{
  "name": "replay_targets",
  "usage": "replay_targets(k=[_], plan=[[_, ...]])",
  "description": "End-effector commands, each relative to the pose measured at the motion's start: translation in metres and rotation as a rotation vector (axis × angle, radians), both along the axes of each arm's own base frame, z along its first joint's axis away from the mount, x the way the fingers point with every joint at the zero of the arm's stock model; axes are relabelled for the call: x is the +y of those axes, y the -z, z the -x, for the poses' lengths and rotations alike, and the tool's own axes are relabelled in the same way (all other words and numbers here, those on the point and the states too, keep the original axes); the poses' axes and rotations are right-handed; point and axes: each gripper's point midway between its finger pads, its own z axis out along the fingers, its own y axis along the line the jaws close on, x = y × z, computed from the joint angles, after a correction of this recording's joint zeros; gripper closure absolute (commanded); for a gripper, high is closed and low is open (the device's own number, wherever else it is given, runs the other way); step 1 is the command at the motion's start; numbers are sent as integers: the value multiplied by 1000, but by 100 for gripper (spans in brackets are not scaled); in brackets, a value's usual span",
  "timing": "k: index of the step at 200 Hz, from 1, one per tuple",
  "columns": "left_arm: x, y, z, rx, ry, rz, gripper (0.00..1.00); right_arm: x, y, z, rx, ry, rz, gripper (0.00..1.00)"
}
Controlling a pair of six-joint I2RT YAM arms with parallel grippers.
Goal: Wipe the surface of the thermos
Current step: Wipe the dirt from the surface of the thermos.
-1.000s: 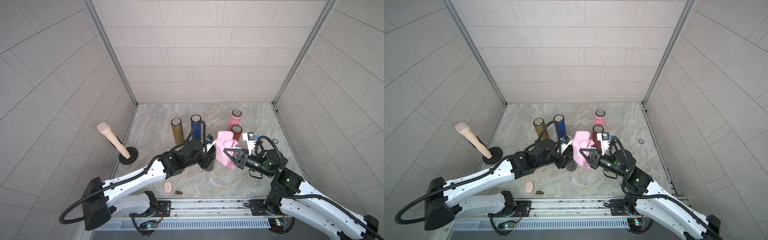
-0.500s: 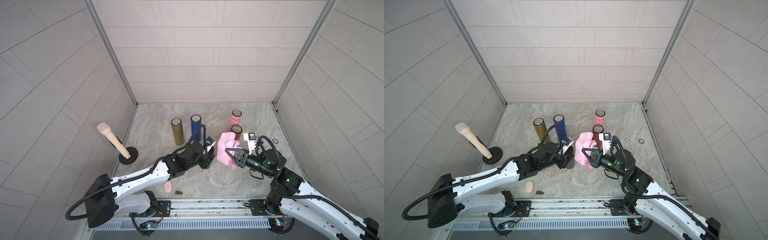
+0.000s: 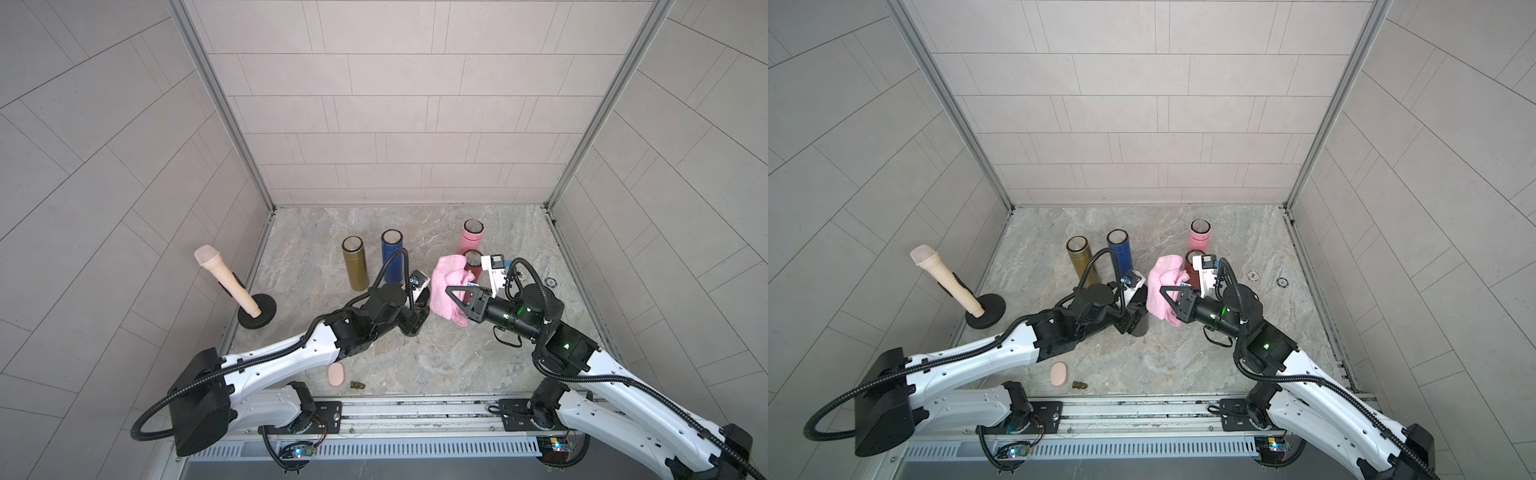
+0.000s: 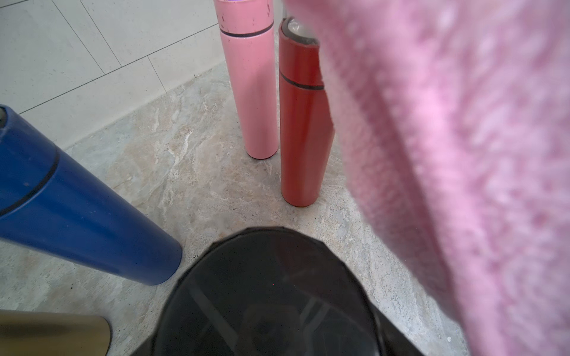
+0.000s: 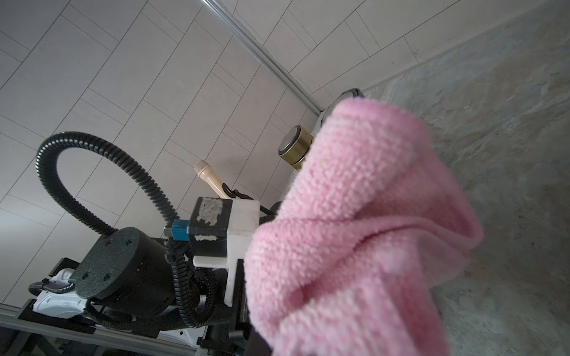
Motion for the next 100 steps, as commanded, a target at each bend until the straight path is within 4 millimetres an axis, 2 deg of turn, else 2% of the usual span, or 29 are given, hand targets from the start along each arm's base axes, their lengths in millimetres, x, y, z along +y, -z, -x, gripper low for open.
replay_targets(k=[1, 33, 39, 51, 69, 100], plan=[[-5, -10, -5, -30, 2, 20, 21, 0, -24, 0, -62, -10, -44, 100], [-6, -5, -7, -27, 3, 18, 24, -3, -40, -4, -86, -6, -53, 100], [-7, -5, -7, -27, 6, 18, 27, -3, -42, -5, -88, -6, -54, 100], [-8, -4, -7, -26, 7, 24, 40, 0, -43, -8, -86, -11, -57, 100], [-7, -4, -7, -26, 7, 32, 50, 8, -45, -11, -74, -38, -92, 100], [-6, -9, -7, -35, -1, 57, 56, 23, -35, -22, -16, -68, -135, 100]])
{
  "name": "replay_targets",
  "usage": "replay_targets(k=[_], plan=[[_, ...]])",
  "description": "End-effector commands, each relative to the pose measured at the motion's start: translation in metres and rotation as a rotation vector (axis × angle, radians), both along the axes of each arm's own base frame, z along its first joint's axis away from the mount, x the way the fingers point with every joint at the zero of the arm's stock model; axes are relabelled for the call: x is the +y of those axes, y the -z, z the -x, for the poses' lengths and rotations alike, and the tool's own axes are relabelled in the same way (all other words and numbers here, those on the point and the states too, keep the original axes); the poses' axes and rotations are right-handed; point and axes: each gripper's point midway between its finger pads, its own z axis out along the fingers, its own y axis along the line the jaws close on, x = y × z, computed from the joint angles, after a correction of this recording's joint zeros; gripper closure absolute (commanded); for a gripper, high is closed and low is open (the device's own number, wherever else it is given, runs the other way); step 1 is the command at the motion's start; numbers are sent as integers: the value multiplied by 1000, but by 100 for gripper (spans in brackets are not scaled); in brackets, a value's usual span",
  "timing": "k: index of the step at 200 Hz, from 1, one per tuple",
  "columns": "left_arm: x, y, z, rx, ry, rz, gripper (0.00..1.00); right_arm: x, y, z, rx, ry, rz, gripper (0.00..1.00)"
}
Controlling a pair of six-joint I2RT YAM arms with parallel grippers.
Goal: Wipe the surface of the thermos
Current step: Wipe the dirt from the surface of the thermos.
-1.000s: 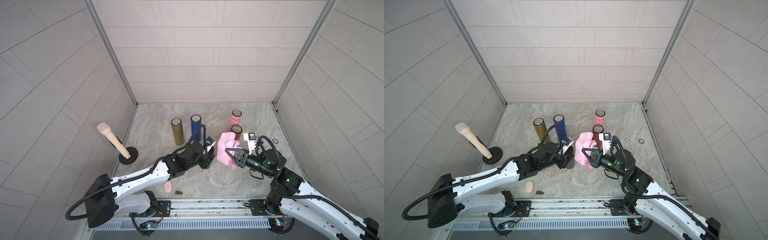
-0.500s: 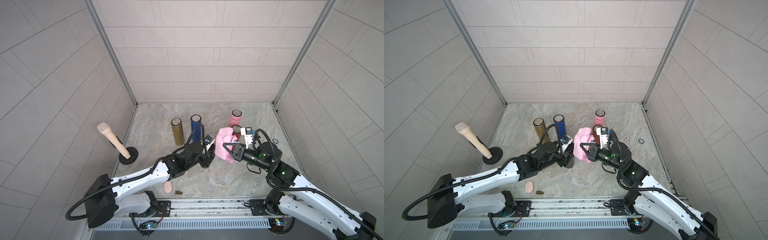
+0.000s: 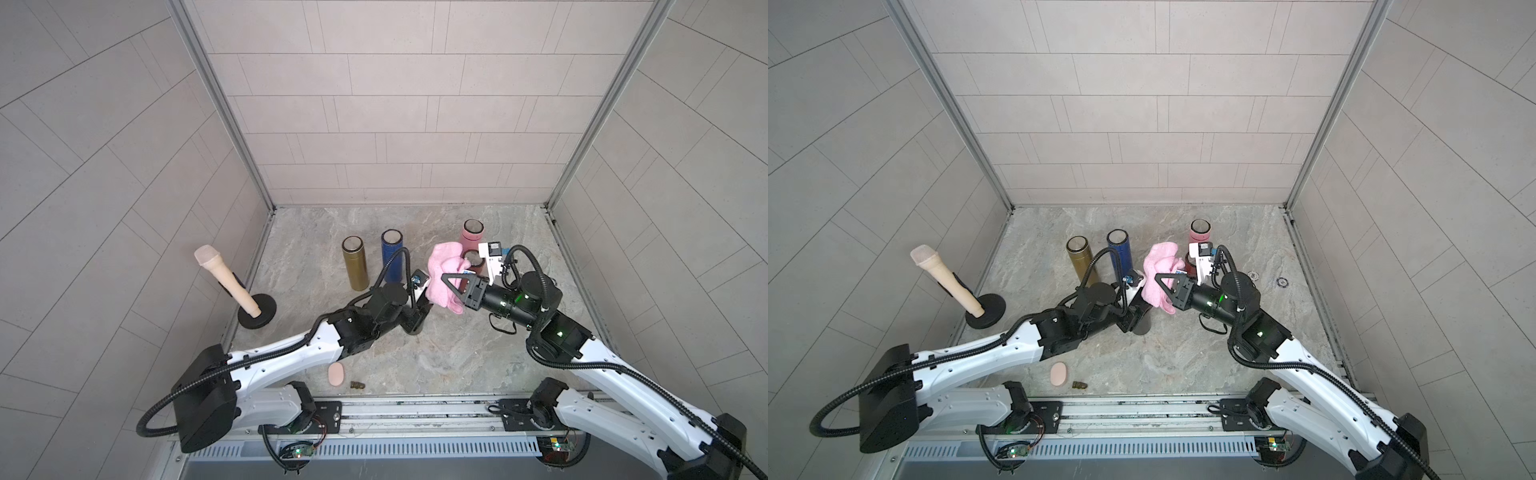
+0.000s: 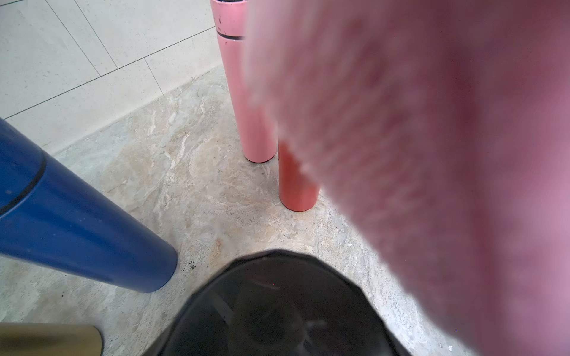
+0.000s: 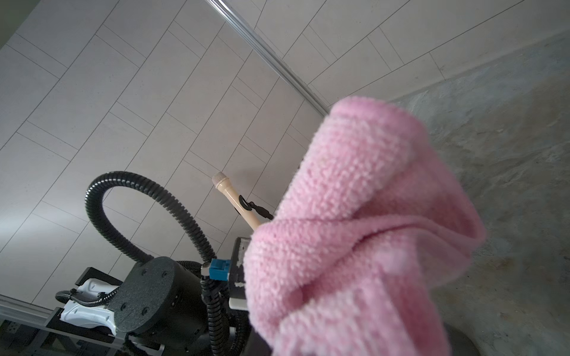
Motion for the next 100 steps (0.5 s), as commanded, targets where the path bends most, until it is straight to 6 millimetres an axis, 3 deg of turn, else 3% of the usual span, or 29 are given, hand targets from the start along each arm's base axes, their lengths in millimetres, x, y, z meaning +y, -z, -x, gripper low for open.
replay_targets(k=[1, 37, 59, 76, 100], plan=[[-1, -13, -4, -35, -5, 49, 56, 12, -10, -4, 7, -43, -84, 100], [-3, -10, -5, -17, 5, 56, 59, 26, 14, -14, 70, -74, -89, 100], [-5, -12, -5, -5, 16, 74, 77, 36, 36, -21, 134, -91, -53, 100], [-6, -13, -6, -1, 19, 79, 100, 45, 51, -28, 188, -105, -25, 100], [-8, -13, -5, 15, 27, 95, 100, 57, 72, -38, 263, -106, 27, 100]])
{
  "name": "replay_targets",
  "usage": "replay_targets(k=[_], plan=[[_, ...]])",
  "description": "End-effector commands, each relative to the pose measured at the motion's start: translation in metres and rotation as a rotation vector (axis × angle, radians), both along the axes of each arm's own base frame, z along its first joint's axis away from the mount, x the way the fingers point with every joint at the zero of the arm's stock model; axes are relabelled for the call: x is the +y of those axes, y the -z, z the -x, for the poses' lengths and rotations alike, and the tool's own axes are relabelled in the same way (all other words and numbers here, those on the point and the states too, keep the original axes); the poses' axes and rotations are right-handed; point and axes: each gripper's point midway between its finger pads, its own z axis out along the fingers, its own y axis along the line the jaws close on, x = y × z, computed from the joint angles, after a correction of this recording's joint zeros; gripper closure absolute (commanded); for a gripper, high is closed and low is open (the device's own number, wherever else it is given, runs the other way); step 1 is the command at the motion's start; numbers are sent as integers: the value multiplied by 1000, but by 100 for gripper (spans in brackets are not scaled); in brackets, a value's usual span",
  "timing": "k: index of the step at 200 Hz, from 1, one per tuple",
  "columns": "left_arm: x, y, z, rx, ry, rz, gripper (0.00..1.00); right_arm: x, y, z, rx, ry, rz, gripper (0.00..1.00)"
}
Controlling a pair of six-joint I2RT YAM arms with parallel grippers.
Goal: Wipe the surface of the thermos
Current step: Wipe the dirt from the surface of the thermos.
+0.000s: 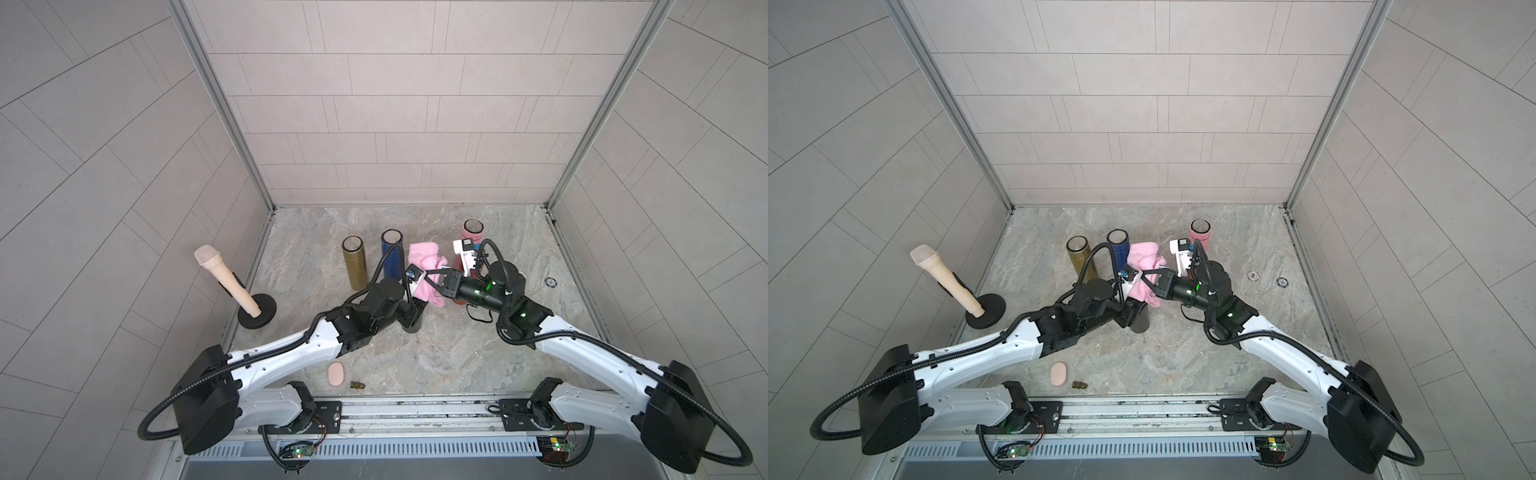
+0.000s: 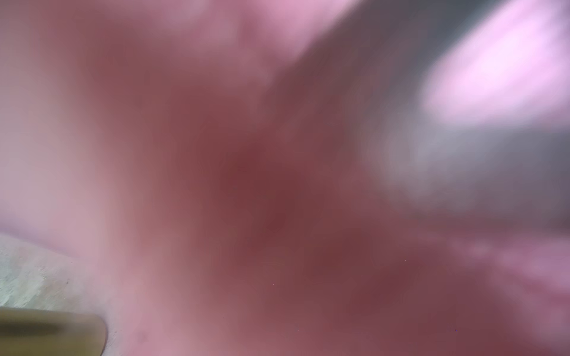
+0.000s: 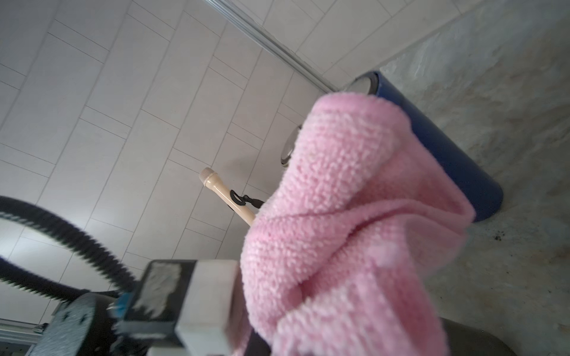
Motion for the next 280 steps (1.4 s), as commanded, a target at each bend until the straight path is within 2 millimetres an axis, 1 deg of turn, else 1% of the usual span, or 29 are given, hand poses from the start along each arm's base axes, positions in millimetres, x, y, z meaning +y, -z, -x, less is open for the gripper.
replay_targets(k=[1, 10, 23, 31, 49, 57, 77, 89, 104, 114, 123, 134, 153, 181, 201, 227, 239, 252, 262, 280], plan=[[-13, -13, 3, -23, 54, 60, 100, 14, 20, -1, 100, -43, 38, 100], [-15, -13, 5, -17, 66, 69, 100, 16, 27, -4, 119, -41, 59, 100], [-16, -13, 7, -12, 73, 73, 100, 22, 29, -7, 124, -53, 65, 100], [-14, -12, 4, -12, 53, 72, 100, 26, 26, -7, 129, -65, 57, 100], [-6, -12, -3, -23, -3, 62, 100, 30, 19, 3, 120, -94, 55, 100], [-3, -13, -5, -25, -17, 68, 100, 29, 20, 11, 123, -104, 82, 100], [2, -15, -8, -21, -28, 77, 100, 15, 38, 32, 176, -119, 176, 100], [4, -16, -7, -21, -26, 72, 100, 1, 50, 45, 201, -120, 236, 100], [3, -17, -6, -20, -16, 73, 100, -20, 62, 59, 213, -97, 326, 100], [2, -18, -5, -16, -4, 77, 100, -34, 64, 64, 200, -65, 367, 100], [-1, -18, -3, -7, 11, 78, 100, -42, 63, 65, 188, -35, 382, 100], [-3, -18, -1, -1, 26, 82, 100, -46, 56, 63, 155, -6, 362, 100], [-8, -17, 2, 13, 58, 83, 100, -37, 41, 54, 108, -2, 311, 100], [-15, -9, 6, 35, 101, 74, 100, -11, 15, 42, 59, -70, 279, 100], [-22, -5, 11, 55, 138, 80, 100, 2, 2, 32, 23, -84, 267, 100], [-26, -4, 13, 63, 147, 86, 100, 11, -3, 25, 19, -94, 270, 100], [-27, -6, 12, 59, 145, 96, 100, 13, -7, 25, 11, -103, 277, 100], [-30, -8, 14, 63, 158, 107, 100, 17, -7, 22, 11, -103, 265, 100], [-32, -9, 15, 65, 165, 107, 100, 23, -2, 19, 24, -117, 263, 100], [-33, -14, 15, 56, 168, 117, 100, 31, 17, 12, 61, -135, 292, 100]])
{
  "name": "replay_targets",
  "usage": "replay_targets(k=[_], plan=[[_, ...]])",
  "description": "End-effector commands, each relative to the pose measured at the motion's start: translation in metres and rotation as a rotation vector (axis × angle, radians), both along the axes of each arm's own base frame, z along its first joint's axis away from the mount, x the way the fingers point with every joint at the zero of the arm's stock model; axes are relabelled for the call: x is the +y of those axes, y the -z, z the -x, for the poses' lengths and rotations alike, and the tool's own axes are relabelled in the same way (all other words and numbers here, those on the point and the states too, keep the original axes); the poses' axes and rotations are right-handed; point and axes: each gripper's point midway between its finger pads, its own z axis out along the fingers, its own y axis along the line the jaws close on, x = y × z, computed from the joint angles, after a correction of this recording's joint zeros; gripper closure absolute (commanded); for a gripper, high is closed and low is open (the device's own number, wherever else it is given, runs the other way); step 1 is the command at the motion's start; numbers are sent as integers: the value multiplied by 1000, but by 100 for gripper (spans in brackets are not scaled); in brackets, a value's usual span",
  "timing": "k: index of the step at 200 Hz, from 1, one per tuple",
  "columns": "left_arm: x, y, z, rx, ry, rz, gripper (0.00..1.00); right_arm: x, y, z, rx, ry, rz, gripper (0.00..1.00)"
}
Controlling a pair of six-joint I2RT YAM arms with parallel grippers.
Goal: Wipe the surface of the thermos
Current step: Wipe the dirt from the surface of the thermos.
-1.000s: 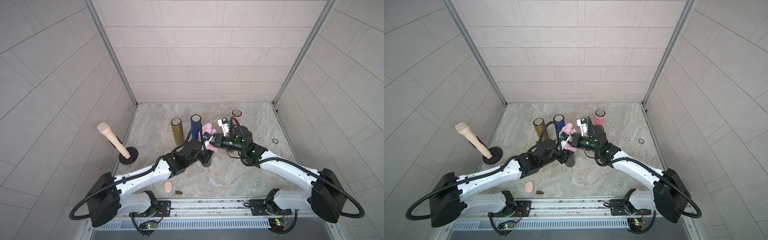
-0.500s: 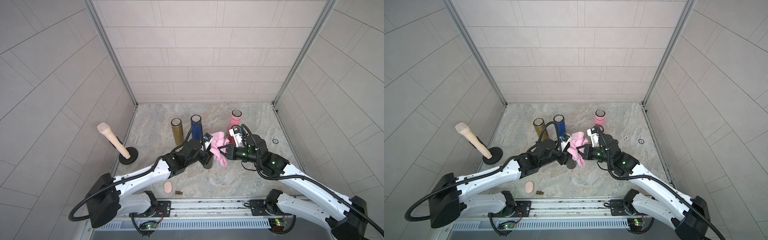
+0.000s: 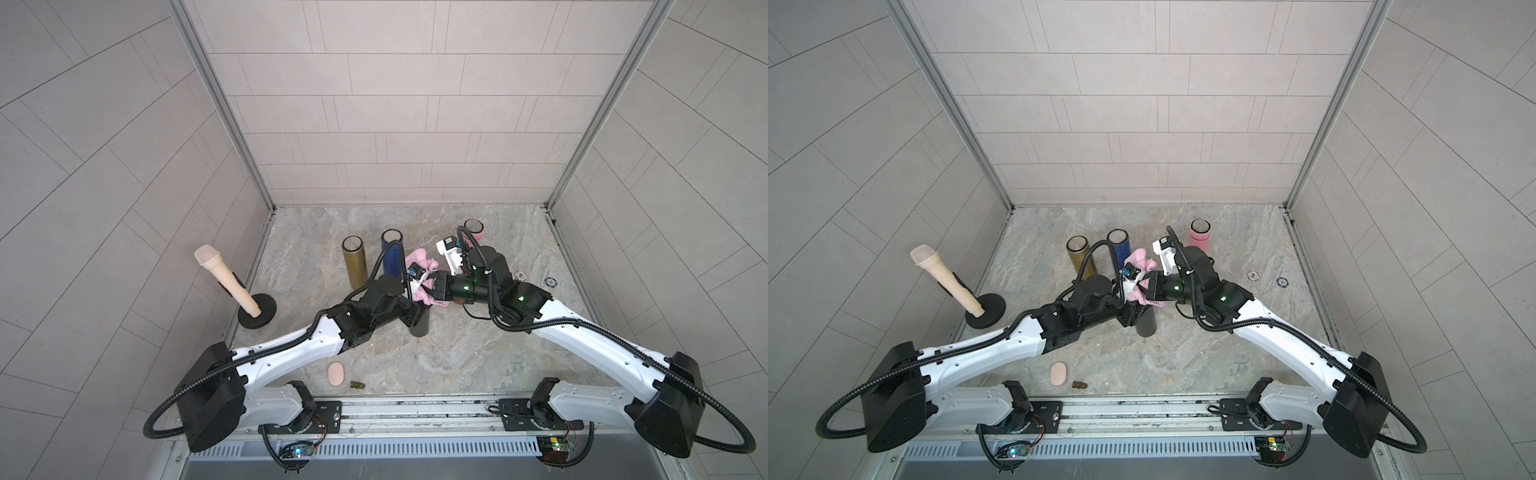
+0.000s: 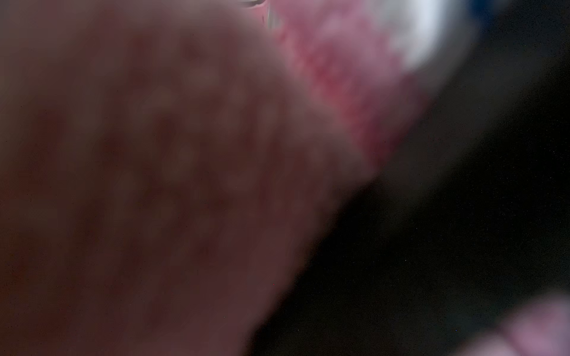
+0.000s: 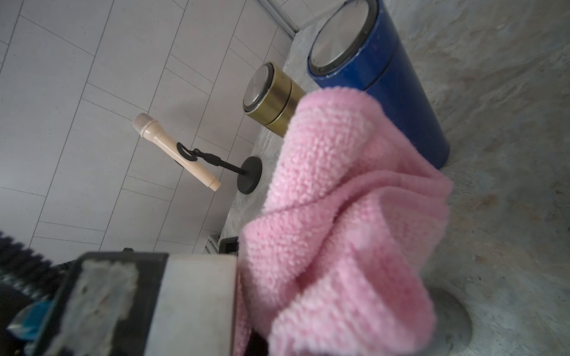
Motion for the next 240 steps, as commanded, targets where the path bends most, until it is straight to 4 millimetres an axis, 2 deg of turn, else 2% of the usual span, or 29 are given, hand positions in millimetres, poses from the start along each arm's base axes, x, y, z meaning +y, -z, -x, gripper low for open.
replay_targets(k=[1, 23, 45, 69, 100, 107, 128, 143, 152, 156, 178, 217, 240], plan=[[-20, -13, 12, 11, 88, 55, 100, 20, 13, -1, 24, -64, 4, 100], [-22, -14, 14, 11, 95, 63, 100, 24, 38, -7, 59, -53, 63, 100], [-14, -14, 11, 5, 56, 48, 100, 15, 46, -5, 38, -37, 164, 100], [-1, -20, 8, -6, -3, 47, 100, -11, 44, 5, -1, 7, 225, 100], [13, -28, 3, -14, -75, 43, 100, -52, 40, 31, -57, 72, 245, 100], [16, -29, 2, -14, -94, 42, 100, -62, 44, 34, -66, 101, 257, 100], [21, -33, 0, 4, -133, 57, 100, -92, 46, 52, -84, 170, 238, 100], [23, -40, 0, 14, -149, 83, 100, -103, 47, 65, -97, 188, 186, 100], [25, -48, 0, 25, -167, 108, 100, -108, 46, 72, -102, 192, 149, 100], [26, -52, 1, 26, -172, 118, 100, -110, 55, 75, -89, 193, 149, 100], [32, -81, 3, 64, -217, 198, 100, -116, 78, 86, -62, 199, 114, 100], [58, -137, 5, 133, -360, 397, 100, -106, 102, 90, -79, 155, 48, 100], [63, -162, 11, 165, -361, 533, 100, -94, 108, 89, -112, 114, 8, 100]])
